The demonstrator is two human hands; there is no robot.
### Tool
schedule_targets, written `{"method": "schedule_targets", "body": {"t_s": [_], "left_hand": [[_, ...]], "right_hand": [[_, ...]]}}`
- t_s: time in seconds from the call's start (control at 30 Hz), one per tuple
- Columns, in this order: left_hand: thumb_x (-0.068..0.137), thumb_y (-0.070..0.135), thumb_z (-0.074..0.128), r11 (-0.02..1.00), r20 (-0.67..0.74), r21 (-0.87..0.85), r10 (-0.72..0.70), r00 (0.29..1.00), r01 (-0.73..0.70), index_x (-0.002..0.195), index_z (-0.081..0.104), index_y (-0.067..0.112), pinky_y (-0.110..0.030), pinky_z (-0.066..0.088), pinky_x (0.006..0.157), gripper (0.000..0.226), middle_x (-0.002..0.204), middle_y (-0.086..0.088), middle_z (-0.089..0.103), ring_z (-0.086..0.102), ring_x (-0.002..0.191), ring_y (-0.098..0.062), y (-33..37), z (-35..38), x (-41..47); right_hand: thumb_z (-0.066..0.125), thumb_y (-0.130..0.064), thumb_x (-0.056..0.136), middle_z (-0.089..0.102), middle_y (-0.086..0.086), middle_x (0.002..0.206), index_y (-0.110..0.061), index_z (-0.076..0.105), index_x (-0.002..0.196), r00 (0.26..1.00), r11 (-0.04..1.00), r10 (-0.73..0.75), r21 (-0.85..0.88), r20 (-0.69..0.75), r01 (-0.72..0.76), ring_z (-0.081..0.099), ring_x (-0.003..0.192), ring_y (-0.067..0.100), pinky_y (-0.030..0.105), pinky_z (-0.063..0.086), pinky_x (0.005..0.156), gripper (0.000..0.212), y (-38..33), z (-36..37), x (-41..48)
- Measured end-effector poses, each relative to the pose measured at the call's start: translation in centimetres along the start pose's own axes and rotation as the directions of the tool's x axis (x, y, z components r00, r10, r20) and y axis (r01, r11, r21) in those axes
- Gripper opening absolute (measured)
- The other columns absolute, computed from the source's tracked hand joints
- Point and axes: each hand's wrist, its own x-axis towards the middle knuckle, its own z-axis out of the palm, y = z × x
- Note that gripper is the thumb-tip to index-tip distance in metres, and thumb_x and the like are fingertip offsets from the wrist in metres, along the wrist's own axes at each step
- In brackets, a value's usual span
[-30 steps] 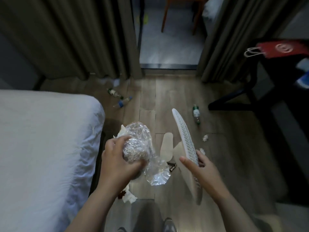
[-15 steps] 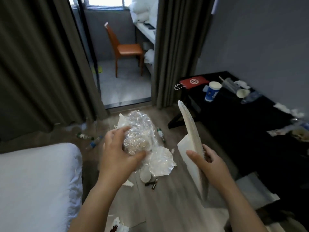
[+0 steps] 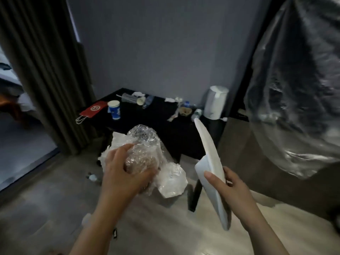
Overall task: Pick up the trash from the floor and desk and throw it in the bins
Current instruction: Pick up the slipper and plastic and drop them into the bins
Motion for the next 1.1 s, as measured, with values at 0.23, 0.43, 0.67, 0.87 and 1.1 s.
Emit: {"method": "schedule_targets", "body": {"t_s": [0.23, 0.43, 0.67, 0.87, 1.1], "left_hand": [[0.054, 0.04, 0.086, 0.979, 0.335, -0.158, 0.176, 0.925, -0.129, 0.108, 0.05, 0.039, -0.016, 0.045, 0.074, 0.065, 0.116, 0.011, 0.048, 0.054, 0.097, 0.003, 10.6, 16.1, -2.7], [0.054, 0.041, 0.086, 0.929, 0.501, -0.309, 0.339, 0.796, -0.201, 0.112, 0.044, 0.049, -0.008, 0.039, 0.074, 0.072, 0.111, 0.023, 0.039, 0.049, 0.094, 0.009, 22.1, 32.5, -11.7], [0.037, 0.061, 0.071, 0.893, 0.665, -0.409, 0.432, 0.609, -0.188, 0.106, 0.046, 0.053, -0.009, 0.036, 0.069, 0.074, 0.109, 0.032, 0.036, 0.051, 0.089, 0.0, 32.1, 44.8, -20.2], [0.043, 0.05, 0.078, 0.883, 0.753, -0.413, 0.468, 0.463, -0.221, 0.119, 0.052, 0.042, -0.01, 0.036, 0.07, 0.081, 0.116, 0.018, 0.038, 0.05, 0.094, 0.0, 36.1, 54.5, -24.5], [0.044, 0.047, 0.078, 0.864, 0.78, -0.47, 0.502, 0.374, -0.18, 0.116, 0.051, 0.045, -0.007, 0.036, 0.07, 0.077, 0.11, 0.018, 0.04, 0.052, 0.093, -0.003, 41.3, 68.4, -26.5]], "right_hand": [[0.076, -0.056, 0.068, 0.061, -0.041, 0.083, -0.069, 0.056, 0.08, 0.941, 0.999, 0.043, 0.037, -0.336, -0.032, 0.057, 0.078, -0.019, 0.018, 0.042, 0.065, 0.026, 4.2, -17.8, -4.7], [0.075, -0.055, 0.07, 0.067, -0.033, 0.091, -0.05, 0.063, 0.093, 0.784, 0.993, 0.12, 0.085, -0.609, -0.086, 0.061, 0.081, -0.015, 0.02, 0.045, 0.071, 0.026, 10.2, -35.3, -11.4], [0.076, -0.059, 0.066, 0.065, -0.035, 0.084, -0.05, 0.06, 0.086, 0.584, 0.979, 0.203, 0.147, -0.786, -0.142, 0.06, 0.077, -0.015, 0.017, 0.042, 0.066, 0.028, 14.6, -48.0, -18.4], [0.075, -0.05, 0.071, 0.065, -0.035, 0.079, -0.051, 0.058, 0.08, 0.466, 0.957, 0.29, 0.238, -0.836, -0.168, 0.06, 0.076, -0.016, 0.017, 0.042, 0.065, 0.02, 19.2, -55.3, -19.9], [0.074, -0.054, 0.071, 0.064, -0.023, 0.095, -0.049, 0.055, 0.085, 0.345, 0.932, 0.335, 0.256, -0.877, -0.255, 0.06, 0.09, -0.002, 0.022, 0.045, 0.07, 0.023, 23.1, -66.4, -16.8]]}}
